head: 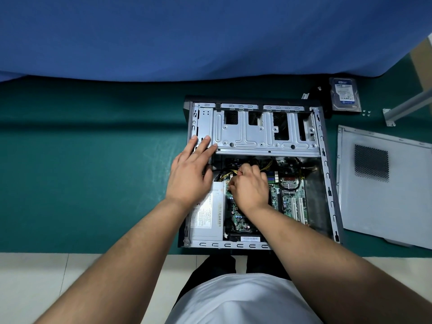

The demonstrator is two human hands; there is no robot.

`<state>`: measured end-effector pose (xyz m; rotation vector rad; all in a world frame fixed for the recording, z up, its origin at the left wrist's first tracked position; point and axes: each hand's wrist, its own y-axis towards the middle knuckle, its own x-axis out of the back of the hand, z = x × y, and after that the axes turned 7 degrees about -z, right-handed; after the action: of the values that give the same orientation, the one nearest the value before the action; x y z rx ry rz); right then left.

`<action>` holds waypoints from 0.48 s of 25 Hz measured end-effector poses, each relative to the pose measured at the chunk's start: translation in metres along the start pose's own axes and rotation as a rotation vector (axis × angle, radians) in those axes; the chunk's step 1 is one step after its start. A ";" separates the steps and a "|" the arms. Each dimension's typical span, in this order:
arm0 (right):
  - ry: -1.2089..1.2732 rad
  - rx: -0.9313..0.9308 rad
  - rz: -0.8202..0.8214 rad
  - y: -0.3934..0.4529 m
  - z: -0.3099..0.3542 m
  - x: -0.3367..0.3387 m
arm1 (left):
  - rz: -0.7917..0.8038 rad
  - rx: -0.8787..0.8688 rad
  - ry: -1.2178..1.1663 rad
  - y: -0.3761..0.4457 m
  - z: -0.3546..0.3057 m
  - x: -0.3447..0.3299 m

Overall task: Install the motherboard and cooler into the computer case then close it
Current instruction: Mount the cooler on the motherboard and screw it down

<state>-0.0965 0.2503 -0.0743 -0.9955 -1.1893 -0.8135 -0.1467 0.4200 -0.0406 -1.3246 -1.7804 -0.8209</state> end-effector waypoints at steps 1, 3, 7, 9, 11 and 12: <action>-0.002 0.004 0.000 0.000 0.000 0.000 | 0.002 0.002 0.001 0.000 0.000 0.000; -0.007 0.005 -0.002 0.000 0.000 0.000 | 0.005 0.005 0.006 0.000 -0.001 0.001; -0.046 0.025 -0.017 0.001 0.001 -0.002 | 0.007 0.012 -0.001 0.000 -0.001 0.001; -0.065 0.045 -0.017 0.003 0.001 -0.001 | 0.009 0.016 -0.009 0.000 -0.001 0.001; -0.090 0.056 -0.006 0.006 0.001 0.000 | 0.014 0.017 -0.013 0.000 -0.002 0.002; -0.097 0.059 0.003 0.007 0.001 0.000 | 0.015 0.019 -0.015 0.000 -0.002 0.002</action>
<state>-0.0906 0.2534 -0.0758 -0.9970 -1.2871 -0.7301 -0.1466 0.4190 -0.0375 -1.3337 -1.7830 -0.7860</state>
